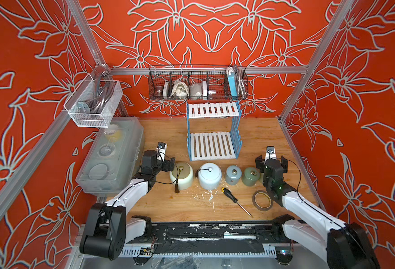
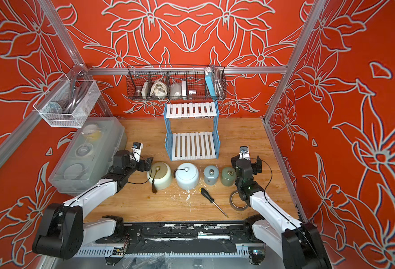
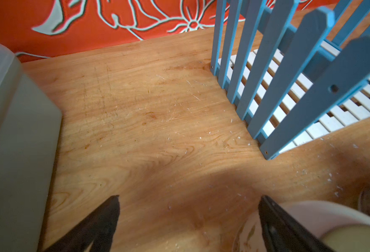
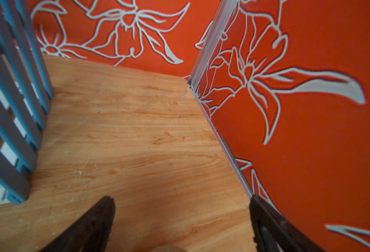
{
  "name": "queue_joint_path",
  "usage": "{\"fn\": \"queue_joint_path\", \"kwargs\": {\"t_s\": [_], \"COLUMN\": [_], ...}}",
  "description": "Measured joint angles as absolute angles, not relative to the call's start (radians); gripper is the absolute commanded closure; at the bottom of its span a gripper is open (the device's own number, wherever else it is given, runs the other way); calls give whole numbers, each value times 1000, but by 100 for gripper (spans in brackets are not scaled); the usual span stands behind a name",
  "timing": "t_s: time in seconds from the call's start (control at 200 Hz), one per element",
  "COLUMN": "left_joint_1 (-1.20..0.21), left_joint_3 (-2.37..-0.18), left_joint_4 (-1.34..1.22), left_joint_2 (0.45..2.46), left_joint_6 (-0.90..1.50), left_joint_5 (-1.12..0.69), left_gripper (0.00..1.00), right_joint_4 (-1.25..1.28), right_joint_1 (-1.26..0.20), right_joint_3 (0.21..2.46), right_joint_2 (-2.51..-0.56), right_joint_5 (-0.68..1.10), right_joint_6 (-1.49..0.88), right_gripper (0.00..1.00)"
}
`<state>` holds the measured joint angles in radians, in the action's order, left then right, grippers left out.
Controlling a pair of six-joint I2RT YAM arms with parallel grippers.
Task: Remove the tea canisters from the shelf
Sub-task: Reset both arms
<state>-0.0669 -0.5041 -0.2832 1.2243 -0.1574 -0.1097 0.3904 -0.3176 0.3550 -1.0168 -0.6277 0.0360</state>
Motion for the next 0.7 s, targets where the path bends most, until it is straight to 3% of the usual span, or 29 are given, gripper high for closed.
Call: {"fn": "queue_joint_path", "kwargs": {"t_s": [0.32,0.701], "left_joint_1": [19,25], "left_joint_3": [-455,-348], "left_joint_4": [-406,-620], "left_joint_2": [1299,1361], "left_joint_6": [-99,-56], "left_joint_5": [-143,-107], "left_gripper": [1,1], "right_joint_4": [566,793], "right_joint_1": [-291,-235], "right_joint_3": [339,304], "right_joint_2": [-1182,-1327], "right_joint_5": [-614,-549], "right_joint_6": [38,66], "right_gripper": [1,1]}}
